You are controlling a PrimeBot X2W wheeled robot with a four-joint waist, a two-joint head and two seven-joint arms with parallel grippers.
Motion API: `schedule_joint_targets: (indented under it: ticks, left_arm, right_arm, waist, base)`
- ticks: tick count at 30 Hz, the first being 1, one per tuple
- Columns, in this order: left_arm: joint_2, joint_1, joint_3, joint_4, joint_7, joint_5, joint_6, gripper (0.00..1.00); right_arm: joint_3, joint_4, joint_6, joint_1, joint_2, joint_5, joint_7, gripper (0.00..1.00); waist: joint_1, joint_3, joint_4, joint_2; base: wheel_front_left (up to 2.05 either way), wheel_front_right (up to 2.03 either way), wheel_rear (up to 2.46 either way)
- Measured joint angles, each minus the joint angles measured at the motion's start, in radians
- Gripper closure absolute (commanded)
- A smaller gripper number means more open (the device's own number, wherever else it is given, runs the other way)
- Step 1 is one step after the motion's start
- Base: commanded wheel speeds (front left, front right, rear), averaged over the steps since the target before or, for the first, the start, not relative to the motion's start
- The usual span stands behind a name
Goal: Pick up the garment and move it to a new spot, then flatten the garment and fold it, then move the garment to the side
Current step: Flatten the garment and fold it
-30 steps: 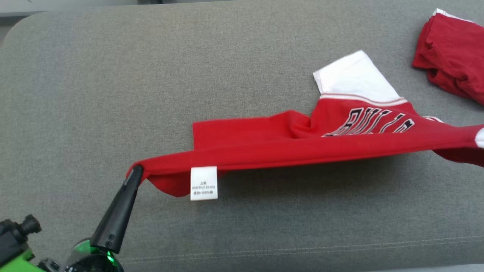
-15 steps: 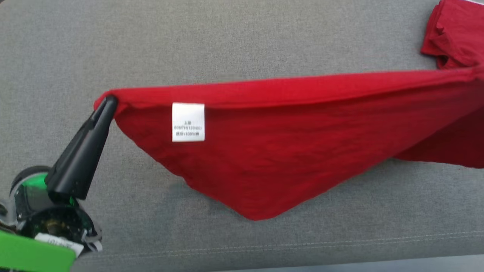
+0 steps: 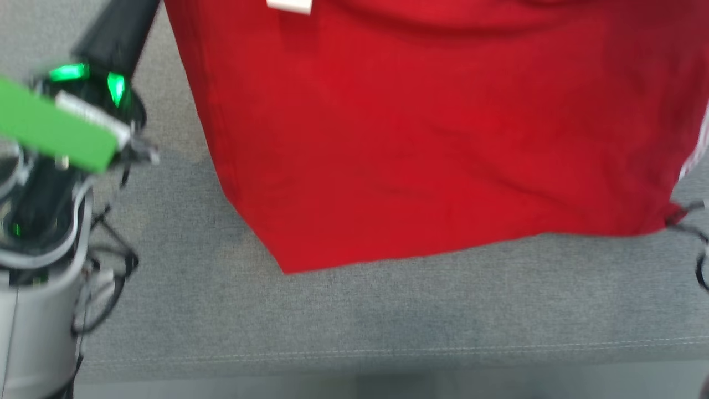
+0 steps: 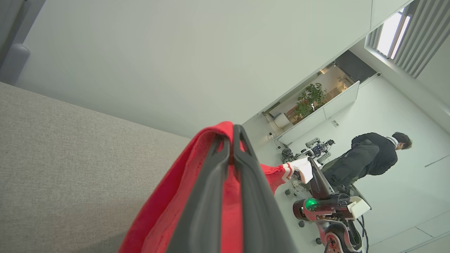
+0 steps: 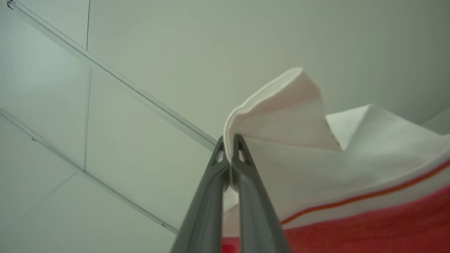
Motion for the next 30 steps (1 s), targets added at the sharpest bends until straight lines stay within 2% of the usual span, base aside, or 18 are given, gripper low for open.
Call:
schedule_joint_targets:
  ticks: [5,7,11,13,20,23,26,30]
  left_arm:
    - [-0.078,-0.219,-0.024,0.220,-0.011,0.083,0.000,1.00]
    - [-0.106,-0.292,-0.023,0.294,-0.024,0.131,0.000,1.00]
    - [-0.130,-0.423,0.009,0.381,-0.065,0.191,0.000,1.00]
    - [-0.144,-0.499,0.022,0.407,-0.090,0.211,0.000,1.00]
    - [-0.216,-0.684,0.054,0.450,-0.171,0.227,0.000,1.00]
    - [-0.228,-0.686,0.046,0.470,-0.172,0.213,-0.011,1.00]
    - [-0.244,-0.679,0.035,0.478,-0.173,0.189,-0.045,1.00]
    - [-0.238,-0.574,0.030,0.490,-0.180,0.157,-0.093,1.00]
  right_arm:
    - [-0.005,0.219,0.000,-0.261,0.076,-0.129,-0.049,1.00]
    - [-0.016,0.298,0.000,-0.366,0.125,-0.165,-0.071,1.00]
    - [-0.010,0.402,0.000,-0.572,0.224,-0.221,-0.097,1.00]
    - [0.002,0.435,0.000,-0.667,0.251,-0.240,-0.112,1.00]
    - [0.014,0.481,0.000,-0.881,0.200,-0.246,-0.141,1.00]
    - [0.031,0.499,0.000,-0.886,0.194,-0.242,-0.127,1.00]
    - [0.051,0.497,0.000,-0.879,0.192,-0.225,-0.098,1.00]
    - [0.068,0.466,0.000,-0.771,0.191,-0.157,-0.058,1.00]
  waist:
    - [0.0001,0.062,0.015,0.0000]
    - [0.0001,0.079,0.024,0.0000]
    - [0.0002,0.103,0.037,0.0000]
    - [0.0001,0.113,0.037,0.0000]
    - [0.0001,0.118,0.018,0.0000]
    - [0.0001,0.110,0.015,0.0000]
    - [0.0001,0.108,0.020,0.0000]
    - [0.0001,0.094,0.024,0.0000]
  base:
    - [0.00,0.00,0.00]
    - [0.00,0.00,0.00]
    - [0.00,0.00,0.00]
    - [0.00,0.00,0.00]
    - [0.00,0.00,0.00]
    - [0.00,0.00,0.00]
    - [0.00,0.00,0.00]
    - [0.00,0.00,0.00]
